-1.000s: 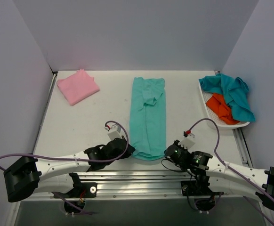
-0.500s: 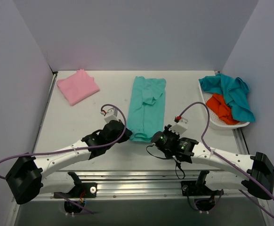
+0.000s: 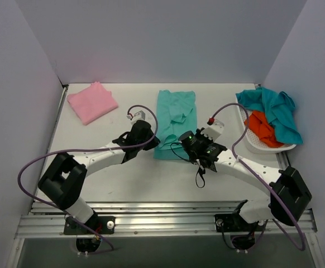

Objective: Fold and stack the t-shirts
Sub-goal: Fold the folded rectangular tshirt in 1/3 of the way

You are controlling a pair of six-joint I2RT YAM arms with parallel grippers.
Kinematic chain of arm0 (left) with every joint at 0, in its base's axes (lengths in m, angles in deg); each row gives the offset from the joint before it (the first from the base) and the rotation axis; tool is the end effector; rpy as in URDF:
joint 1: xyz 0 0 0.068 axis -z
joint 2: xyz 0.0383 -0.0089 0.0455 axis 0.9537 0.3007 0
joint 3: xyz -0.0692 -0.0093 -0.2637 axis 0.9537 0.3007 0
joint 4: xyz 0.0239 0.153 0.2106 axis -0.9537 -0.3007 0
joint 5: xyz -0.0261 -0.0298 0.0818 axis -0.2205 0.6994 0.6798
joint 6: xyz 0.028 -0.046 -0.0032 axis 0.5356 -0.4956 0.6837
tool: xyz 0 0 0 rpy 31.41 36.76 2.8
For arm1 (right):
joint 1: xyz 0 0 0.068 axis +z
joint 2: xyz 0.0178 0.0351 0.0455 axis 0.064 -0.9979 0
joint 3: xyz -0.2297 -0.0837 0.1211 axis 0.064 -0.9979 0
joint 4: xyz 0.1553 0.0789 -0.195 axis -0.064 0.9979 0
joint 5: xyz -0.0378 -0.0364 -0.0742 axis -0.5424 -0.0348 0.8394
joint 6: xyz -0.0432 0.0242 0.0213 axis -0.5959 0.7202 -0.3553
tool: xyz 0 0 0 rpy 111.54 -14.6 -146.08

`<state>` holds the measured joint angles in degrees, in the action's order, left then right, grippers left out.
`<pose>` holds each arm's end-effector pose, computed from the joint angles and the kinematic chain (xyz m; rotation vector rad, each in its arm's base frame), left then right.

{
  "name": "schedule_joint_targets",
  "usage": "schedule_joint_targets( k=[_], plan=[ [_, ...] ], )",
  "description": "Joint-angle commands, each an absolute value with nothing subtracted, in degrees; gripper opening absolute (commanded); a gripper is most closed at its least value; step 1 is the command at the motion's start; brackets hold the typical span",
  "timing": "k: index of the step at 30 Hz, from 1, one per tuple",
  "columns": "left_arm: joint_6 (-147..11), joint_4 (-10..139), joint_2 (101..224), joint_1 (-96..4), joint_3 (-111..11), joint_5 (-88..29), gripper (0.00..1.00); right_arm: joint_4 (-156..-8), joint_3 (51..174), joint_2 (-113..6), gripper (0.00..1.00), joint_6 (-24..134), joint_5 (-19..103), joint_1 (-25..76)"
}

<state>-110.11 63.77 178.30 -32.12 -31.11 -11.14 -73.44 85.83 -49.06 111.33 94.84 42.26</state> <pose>0.2651 -0.2173 0.2111 -0.3703 2.2586 -0.7122 0.2143 0.1847 0.2504 0.7055 1.8907 0.3215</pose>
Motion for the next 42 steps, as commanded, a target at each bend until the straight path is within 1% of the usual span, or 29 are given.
schedule_joint_targets(
  k=[1,5,12,18,22,24,25,26,27,28,29,30,31,32,33,37,38,39,42],
  plan=[
    [-108.0,68.2,181.4,-33.7,-36.0,-14.6,0.12,-76.0,89.4,-53.3,0.00,107.5,96.6,40.1],
    [-107.2,68.2,184.8,-35.7,-40.5,-16.6,0.12,-80.2,92.4,-57.8,0.00,105.6,93.3,37.4],
    [-106.5,67.7,191.1,-40.2,-48.0,-21.2,0.12,-82.2,99.9,-69.0,0.00,103.2,90.1,33.3],
    [-106.5,67.8,199.1,-43.8,-54.4,-26.8,0.12,-84.5,106.8,-78.0,0.00,100.5,87.2,29.6],
    [-106.4,68.3,207.2,-46.0,-59.9,-29.8,0.13,-84.9,111.1,-83.2,0.00,99.7,84.8,26.7],
    [-104.7,68.7,210.5,-47.1,-64.9,-31.1,0.16,-85.1,114.0,-86.7,0.00,99.2,83.7,24.9],
    [-104.1,68.4,214.0,-47.4,-67.0,-31.8,0.25,-84.5,115.4,-87.9,0.00,99.2,83.5,24.3],
    [-103.2,68.8,216.0,-47.9,-71.5,-32.8,0.35,-83.5,118.4,-89.0,0.00,99.0,83.1,23.8],
    [-102.8,68.5,217.7,-48.8,-74.2,-35.3,0.48,-83.1,120.0,-91.2,0.00,98.8,83.0,23.0],
    [-102.5,67.3,221.4,-49.3,-77.0,-36.6,0.67,-81.9,121.9,-92.3,0.04,98.3,82.9,22.6],
    [-102.5,66.6,223.2,-49.8,-79.9,-37.9,0.72,-80.8,125.6,-93.5,0.14,97.8,82.2,22.2],
    [-102.5,65.5,224.7,-50.3,-85.6,-39.8,0.76,-80.4,127.6,-95.4,0.31,97.4,82.3,21.5],
    [-102.7,64.7,227.0,-51.5,-88.2,-40.9,0.80,-78.8,129.7,-96.2,0.73,97.2,82.6,21.1],
    [-103.8,64.5,227.9,-52.0,-90.4,-42.1,0.85,-77.9,131.9,-97.0,0.86,96.6,83.0,20.7],
    [-104.3,64.3,228.5,-52.5,-94.1,-44.1,0.86,-77.1,136.2,-98.2,1.00,96.3,83.4,20.0],
    [-107.7,63.9,229.2,-55.7,-102.0,-48.4,0.89,-70.9,147.5,-99.5,1.00,94.5,86.0,18.7],
    [-109.5,64.0,229.0,-57.2,-103.3,-49.3,0.90,-69.5,148.8,-99.2,1.00,94.1,86.5,18.7],
    [-110.3,64.1,228.9,-58.0,-104.7,-50.2,0.94,-69.1,149.8,-98.0,1.00,93.4,87.3,18.5],
    [-113.5,64.7,229.2,-60.7,-110.8,-53.8,0.94,-68.4,149.7,-93.7,1.00,93.0,88.1,18.5]
  ],
)
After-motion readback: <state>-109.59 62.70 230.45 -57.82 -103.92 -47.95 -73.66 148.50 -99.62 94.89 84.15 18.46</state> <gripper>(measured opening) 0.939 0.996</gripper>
